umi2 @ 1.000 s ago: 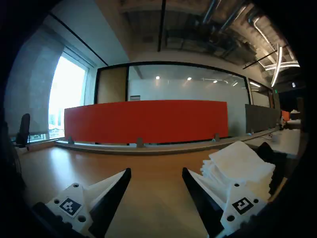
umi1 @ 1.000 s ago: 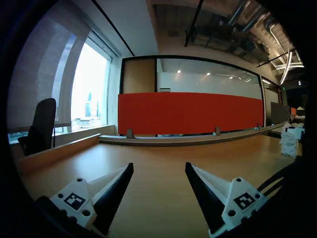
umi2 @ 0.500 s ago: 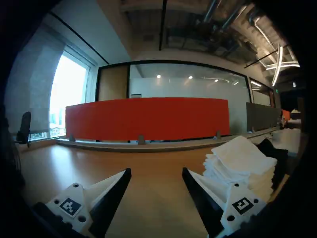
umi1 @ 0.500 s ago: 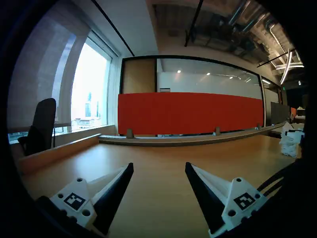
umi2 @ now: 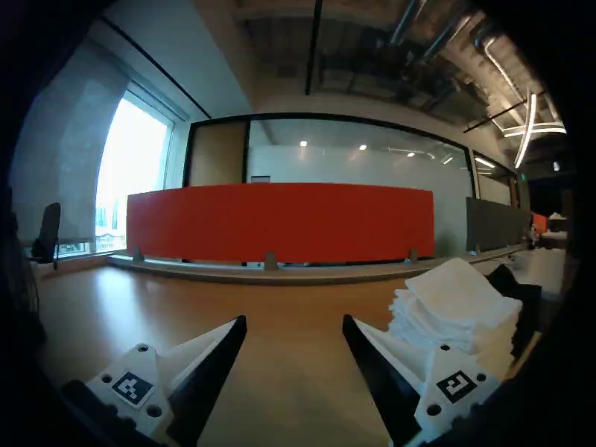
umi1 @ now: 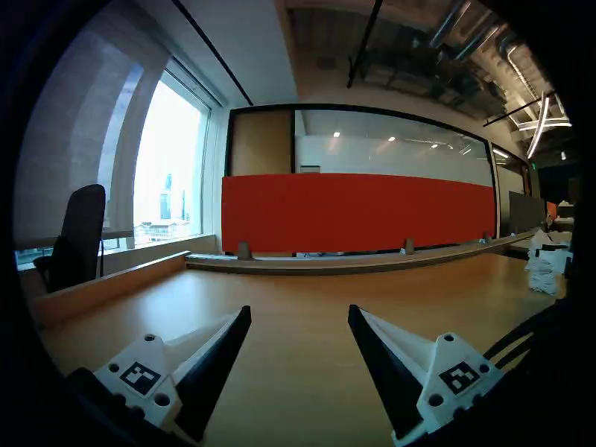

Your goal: Fold towel

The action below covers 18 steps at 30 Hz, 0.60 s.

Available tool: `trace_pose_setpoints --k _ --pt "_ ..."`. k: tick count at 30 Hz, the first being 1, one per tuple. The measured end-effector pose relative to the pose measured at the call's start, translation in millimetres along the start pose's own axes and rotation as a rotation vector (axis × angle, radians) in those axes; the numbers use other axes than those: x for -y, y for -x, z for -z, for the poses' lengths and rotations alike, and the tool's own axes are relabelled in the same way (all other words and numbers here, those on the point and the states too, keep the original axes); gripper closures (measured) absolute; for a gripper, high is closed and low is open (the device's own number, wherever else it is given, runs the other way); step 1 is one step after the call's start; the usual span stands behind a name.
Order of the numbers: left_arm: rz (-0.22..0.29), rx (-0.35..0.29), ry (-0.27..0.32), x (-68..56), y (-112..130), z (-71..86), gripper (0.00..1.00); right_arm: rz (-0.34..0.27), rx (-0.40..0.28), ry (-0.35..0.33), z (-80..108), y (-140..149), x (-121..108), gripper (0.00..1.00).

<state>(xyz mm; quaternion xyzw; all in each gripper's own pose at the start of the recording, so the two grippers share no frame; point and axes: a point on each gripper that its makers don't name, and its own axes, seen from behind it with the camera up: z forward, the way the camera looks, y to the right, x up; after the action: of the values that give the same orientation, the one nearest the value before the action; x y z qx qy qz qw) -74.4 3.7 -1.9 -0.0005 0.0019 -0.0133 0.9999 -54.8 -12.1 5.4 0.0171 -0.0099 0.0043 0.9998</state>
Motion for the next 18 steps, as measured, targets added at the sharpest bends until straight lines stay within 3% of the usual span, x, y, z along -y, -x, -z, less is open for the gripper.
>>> trace_pose_setpoints --k 18 --pt "0.000 0.000 0.000 0.3 -0.7 0.3 0.03 -0.001 0.001 0.000 0.4 -1.4 0.5 0.00"
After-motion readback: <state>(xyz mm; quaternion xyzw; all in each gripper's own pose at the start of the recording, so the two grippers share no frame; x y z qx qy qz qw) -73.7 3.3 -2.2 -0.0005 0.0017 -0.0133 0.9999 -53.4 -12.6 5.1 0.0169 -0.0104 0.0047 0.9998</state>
